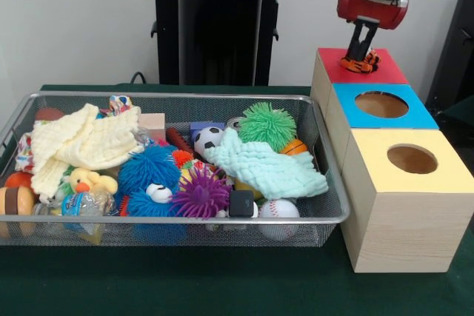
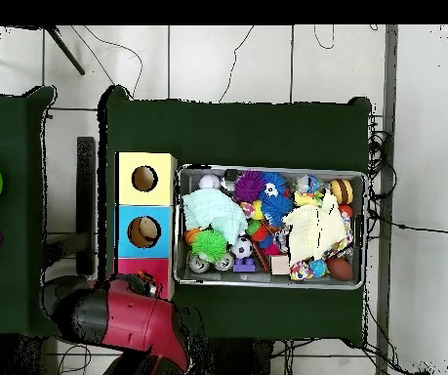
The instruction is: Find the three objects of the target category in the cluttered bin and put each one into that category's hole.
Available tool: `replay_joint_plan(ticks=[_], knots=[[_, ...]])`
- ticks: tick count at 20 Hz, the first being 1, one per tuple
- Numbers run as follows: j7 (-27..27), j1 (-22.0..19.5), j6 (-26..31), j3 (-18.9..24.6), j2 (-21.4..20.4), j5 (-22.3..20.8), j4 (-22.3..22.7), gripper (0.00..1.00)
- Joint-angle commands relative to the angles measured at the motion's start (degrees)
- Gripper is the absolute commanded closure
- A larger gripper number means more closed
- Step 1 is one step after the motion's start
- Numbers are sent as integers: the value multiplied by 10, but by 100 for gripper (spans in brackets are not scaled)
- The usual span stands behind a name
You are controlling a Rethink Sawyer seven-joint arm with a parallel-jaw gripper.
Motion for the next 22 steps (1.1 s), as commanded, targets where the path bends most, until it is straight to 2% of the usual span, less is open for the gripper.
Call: replay_joint_plan(ticks=[1, 14, 22], knots=[[144, -20, -60, 74, 28, 29, 53, 100], [149, -4, -52, 64, 41, 29, 51, 100], [144, -15, -85, 74, 53, 26, 65, 100]])
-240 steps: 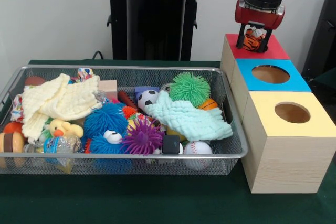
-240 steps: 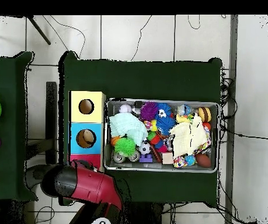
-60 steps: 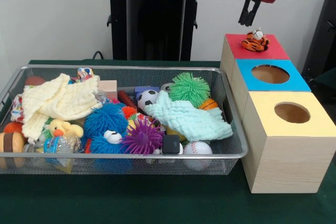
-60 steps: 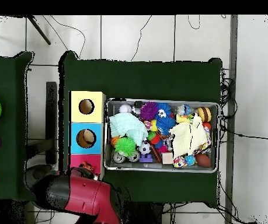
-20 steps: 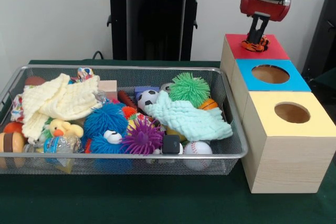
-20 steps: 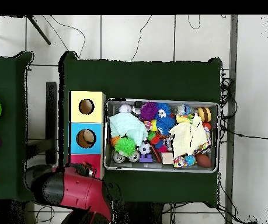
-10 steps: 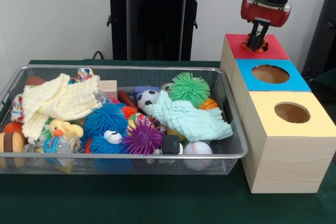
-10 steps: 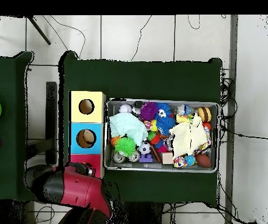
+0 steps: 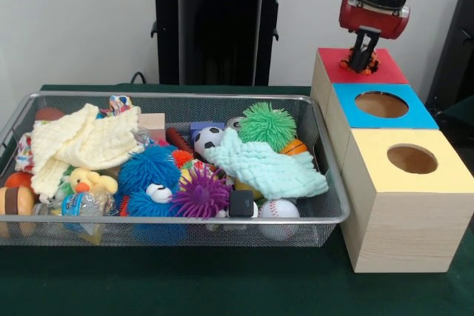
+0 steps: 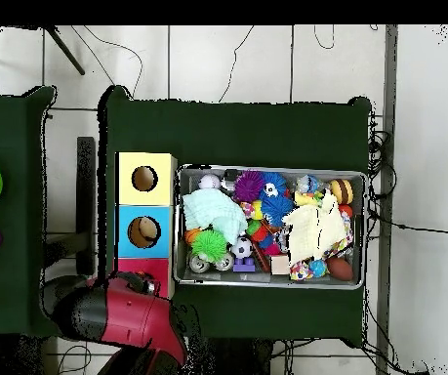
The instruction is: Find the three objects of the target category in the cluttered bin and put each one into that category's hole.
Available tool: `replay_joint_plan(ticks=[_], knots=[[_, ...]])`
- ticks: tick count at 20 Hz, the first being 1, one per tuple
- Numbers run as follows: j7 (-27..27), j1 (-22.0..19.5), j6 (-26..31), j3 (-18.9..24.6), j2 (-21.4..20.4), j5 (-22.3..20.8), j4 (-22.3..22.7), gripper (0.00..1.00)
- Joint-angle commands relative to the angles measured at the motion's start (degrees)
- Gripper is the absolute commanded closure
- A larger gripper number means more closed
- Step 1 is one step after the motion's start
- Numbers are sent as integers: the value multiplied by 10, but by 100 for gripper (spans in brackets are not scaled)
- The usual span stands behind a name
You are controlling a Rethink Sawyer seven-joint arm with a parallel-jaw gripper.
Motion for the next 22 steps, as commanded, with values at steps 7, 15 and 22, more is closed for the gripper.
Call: replay_joint_plan(ticks=[7, 15, 22], knots=[[140, -23, -66, 73, 39, 20, 67, 100], [140, -35, -106, 96, 55, 25, 77, 100], [145, -42, -121, 109, 63, 27, 77, 100]])
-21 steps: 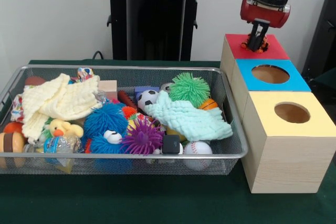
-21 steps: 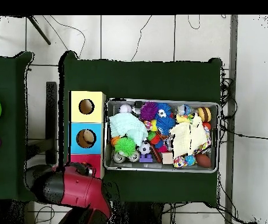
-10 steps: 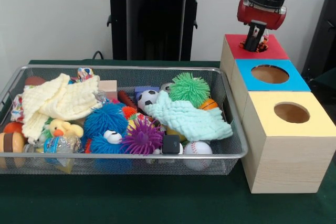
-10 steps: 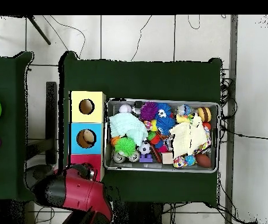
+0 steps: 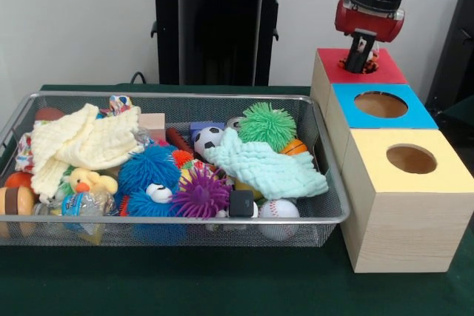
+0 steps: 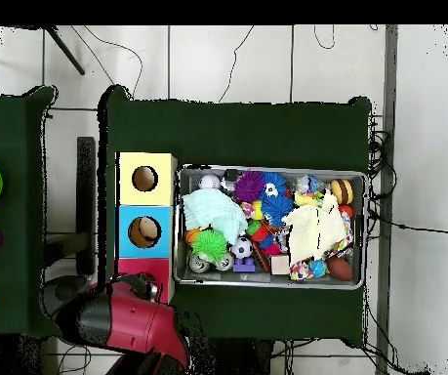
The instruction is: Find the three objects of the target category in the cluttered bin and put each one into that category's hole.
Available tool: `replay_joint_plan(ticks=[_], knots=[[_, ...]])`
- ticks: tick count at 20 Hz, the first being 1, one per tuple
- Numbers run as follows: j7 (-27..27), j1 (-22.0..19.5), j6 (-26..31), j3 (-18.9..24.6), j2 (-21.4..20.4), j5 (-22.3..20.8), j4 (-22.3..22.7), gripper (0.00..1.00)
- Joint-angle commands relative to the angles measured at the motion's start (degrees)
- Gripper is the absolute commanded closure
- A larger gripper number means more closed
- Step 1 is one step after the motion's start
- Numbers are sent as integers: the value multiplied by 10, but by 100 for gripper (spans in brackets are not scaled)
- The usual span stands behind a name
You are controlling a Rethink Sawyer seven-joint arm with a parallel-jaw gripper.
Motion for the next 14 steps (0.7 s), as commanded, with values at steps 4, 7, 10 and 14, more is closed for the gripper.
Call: replay_joint_plan(ticks=[4, 7, 10, 14], knots=[[151, -29, -86, 96, 72, 21, 51, 100], [157, -32, -104, 106, 79, 22, 53, 100], [162, -39, -126, 121, 87, 23, 57, 100], [162, -48, -140, 131, 89, 22, 64, 100]])
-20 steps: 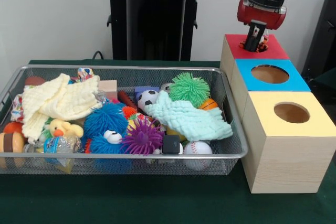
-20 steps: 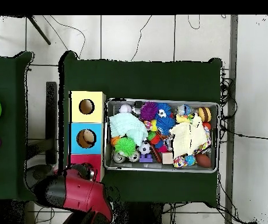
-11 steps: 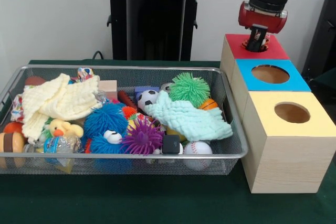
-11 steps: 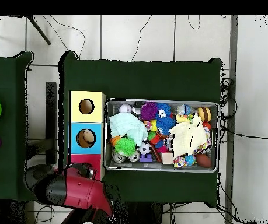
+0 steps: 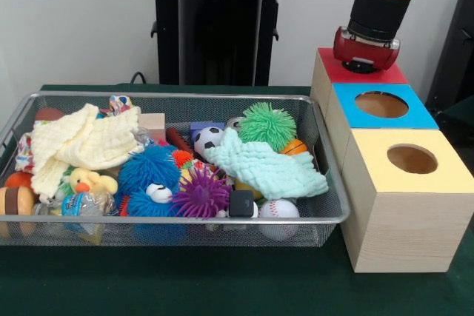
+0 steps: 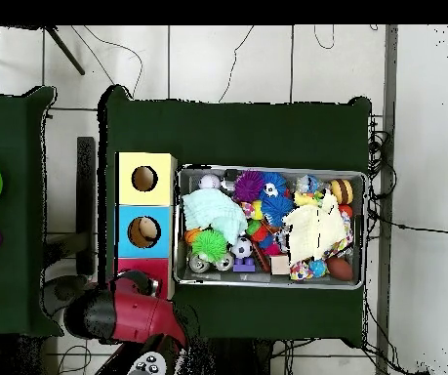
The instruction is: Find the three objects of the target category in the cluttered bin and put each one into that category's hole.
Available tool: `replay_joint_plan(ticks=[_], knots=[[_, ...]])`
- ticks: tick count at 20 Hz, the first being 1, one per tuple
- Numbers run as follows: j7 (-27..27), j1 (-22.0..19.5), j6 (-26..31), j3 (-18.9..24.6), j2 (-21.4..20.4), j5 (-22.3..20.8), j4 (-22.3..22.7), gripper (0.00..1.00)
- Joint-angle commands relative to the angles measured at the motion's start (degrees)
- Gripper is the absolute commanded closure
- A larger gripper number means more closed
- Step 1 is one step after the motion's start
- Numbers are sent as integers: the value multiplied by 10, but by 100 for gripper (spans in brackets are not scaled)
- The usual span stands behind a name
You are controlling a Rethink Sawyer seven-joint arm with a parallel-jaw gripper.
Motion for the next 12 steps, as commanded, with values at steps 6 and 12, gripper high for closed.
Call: replay_joint_plan(ticks=[6, 12], knots=[[157, -29, -36, 80, 30, 22, 60, 100], [147, -14, 13, 57, 10, 27, 53, 100]])
